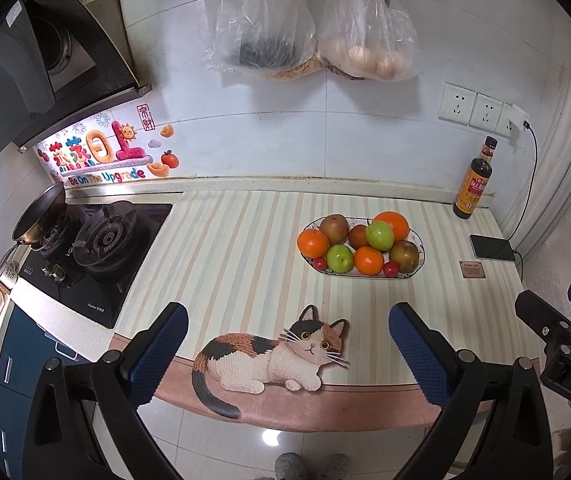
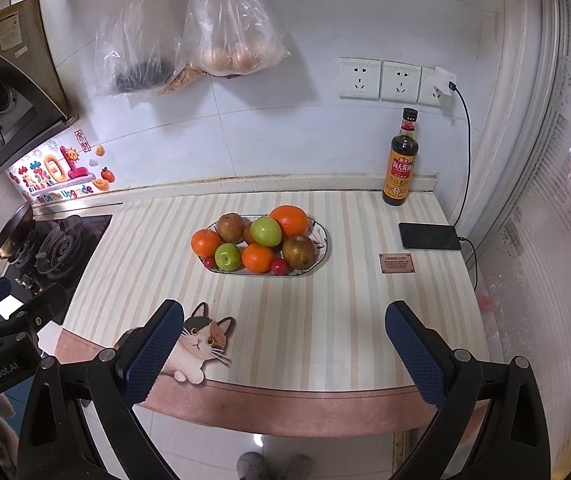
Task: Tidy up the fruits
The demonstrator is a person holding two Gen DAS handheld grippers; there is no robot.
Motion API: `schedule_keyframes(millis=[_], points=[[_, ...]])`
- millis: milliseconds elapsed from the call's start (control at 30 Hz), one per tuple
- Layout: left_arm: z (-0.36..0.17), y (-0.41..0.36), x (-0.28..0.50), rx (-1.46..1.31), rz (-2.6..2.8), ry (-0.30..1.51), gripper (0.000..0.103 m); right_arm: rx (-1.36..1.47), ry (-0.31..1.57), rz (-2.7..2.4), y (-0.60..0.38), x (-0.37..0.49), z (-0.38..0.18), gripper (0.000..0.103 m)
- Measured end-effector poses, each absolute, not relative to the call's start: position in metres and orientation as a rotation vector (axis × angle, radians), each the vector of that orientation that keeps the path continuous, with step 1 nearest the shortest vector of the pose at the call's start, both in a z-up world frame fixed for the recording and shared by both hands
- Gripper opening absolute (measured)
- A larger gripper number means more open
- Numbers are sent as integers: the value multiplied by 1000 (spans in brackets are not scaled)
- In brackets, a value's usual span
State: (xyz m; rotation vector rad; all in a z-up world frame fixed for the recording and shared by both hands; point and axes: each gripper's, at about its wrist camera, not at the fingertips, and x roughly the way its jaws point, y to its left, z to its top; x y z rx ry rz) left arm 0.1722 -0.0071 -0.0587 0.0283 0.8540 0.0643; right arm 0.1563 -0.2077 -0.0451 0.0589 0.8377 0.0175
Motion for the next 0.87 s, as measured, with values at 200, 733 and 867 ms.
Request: schedule_keyframes(millis=[200, 733, 867], points=[[-58, -8, 172, 31, 63, 853, 103, 56, 833, 16, -208, 158, -46, 103], [-57, -9, 172, 30, 66, 851, 103, 42, 834, 21, -210, 159, -45, 103], [-56, -11, 173, 31, 68, 846, 103, 38, 833, 21, -210, 159, -46, 103]])
